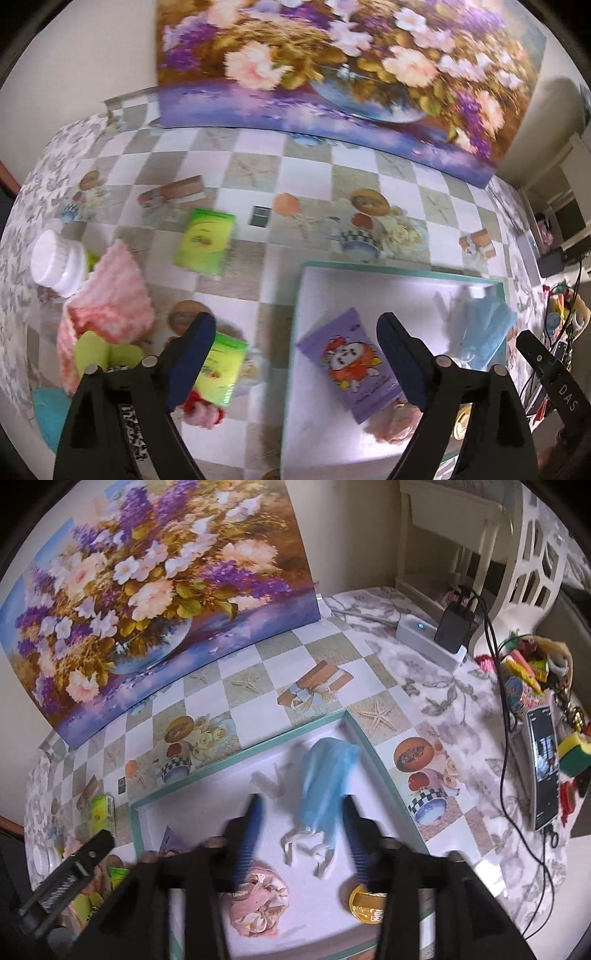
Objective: Organize soft objects
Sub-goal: 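Carry the purple bag with the left gripper into the tray and release while the right releases the mask there, then grasp the pink-white striped towel with the left gripper while the right gripper grasps the green tissue pack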
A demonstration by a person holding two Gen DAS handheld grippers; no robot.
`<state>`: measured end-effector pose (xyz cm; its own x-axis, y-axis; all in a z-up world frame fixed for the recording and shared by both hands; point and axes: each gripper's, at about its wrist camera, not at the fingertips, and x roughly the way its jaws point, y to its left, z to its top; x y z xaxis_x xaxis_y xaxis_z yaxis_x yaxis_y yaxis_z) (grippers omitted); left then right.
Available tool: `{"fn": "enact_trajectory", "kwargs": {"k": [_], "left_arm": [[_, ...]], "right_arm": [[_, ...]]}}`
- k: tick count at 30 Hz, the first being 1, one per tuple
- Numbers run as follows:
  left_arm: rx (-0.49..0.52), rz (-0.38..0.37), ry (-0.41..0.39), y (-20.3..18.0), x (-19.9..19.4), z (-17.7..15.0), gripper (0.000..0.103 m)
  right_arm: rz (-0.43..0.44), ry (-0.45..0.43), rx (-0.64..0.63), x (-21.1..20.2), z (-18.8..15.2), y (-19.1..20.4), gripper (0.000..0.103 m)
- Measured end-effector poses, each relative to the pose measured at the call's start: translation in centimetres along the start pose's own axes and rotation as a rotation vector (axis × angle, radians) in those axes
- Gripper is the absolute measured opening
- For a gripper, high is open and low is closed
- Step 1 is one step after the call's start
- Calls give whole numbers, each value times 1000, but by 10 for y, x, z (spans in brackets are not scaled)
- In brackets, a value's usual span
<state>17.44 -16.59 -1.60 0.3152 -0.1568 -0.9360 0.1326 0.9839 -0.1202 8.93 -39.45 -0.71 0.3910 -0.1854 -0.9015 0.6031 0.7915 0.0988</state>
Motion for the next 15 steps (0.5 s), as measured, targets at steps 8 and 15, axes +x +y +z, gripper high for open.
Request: {"fn": "enact_trajectory", "kwargs": {"k": [8,15], "left_arm": [[-82,54,-7,41,-13,0,90],[-187,94,-26,91,-26,-7,90]], "right_arm": [[-46,2,-72,-1,-7,25,63],[-32,-3,-165,-4,-21,63,68]]}}
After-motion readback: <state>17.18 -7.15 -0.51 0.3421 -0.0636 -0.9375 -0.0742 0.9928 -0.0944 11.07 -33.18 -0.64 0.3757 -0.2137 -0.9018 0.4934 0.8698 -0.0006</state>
